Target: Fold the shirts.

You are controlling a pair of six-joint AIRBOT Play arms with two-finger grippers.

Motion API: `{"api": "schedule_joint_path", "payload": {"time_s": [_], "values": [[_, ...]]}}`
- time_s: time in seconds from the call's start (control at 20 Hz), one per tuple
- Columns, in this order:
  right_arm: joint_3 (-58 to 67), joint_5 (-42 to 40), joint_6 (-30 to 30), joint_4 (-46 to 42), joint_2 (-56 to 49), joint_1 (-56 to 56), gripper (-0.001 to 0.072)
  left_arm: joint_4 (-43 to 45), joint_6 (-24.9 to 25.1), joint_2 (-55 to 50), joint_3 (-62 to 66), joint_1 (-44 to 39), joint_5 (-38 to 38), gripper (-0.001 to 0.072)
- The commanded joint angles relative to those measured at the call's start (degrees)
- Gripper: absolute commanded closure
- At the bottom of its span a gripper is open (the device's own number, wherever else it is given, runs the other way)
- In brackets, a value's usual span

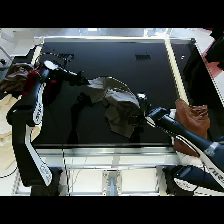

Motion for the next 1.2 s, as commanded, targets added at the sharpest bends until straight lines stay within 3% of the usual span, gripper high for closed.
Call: {"api": "schedule_joint_path", "payload": {"time_s": [0.0, 0.05, 0.1, 0.25, 0.45, 0.6, 0.85, 0.95, 1.15], "values": [[0.17, -6.60, 1.51, -0.07, -3.87, 0.00, 0.0356, 0.00, 0.00, 0.04, 0.07, 0.02, -0.46, 0.0695], [0.66, -6.67, 1.81, -1.07, -3.82, 0.00, 0.0586, -0.02, 0.00, 0.07, 0.07, 0.02, -0.44, 0.0696], [1.66, -6.69, 1.68, -2.19, -3.78, 0.00, 0.0694, -0.02, 0.00, 0.11, 0.07, 0.02, -0.46, 0.0696], [7.48, -3.89, 1.64, -4.55, -3.76, -1.57, 0.0699, 0.00, 0.02, 1.46, 0.07, 0.31, -0.39, 0.0696], [18.12, 16.81, -0.68, -17.03, -0.24, -5.79, 0.0701, 0.02, 0.04, 9.42, 0.07, 4.11, -1.86, 0.0697], [23.56, 28.57, -6.99, -23.54, 8.57, -6.69, 0.0702, 0.04, 1.60, 19.56, 0.07, 9.29, -6.05, 0.0697], [30.58, 40.70, -11.32, -23.69, 28.70, -6.62, 0.0701, 0.35, 1.79, 40.35, 0.07, 18.95, -9.99, 0.0697], [34.58, 42.03, -12.17, -23.71, 34.38, -6.62, 0.0701, 1.70, 1.79, 48.33, 0.07, 21.73, -9.94, 0.0697], [42.27, 34.64, -14.03, -23.96, 36.06, -6.64, 0.0701, 17.03, 0.42, 60.19, -0.02, 21.35, -10.16, 0.0698]]}}
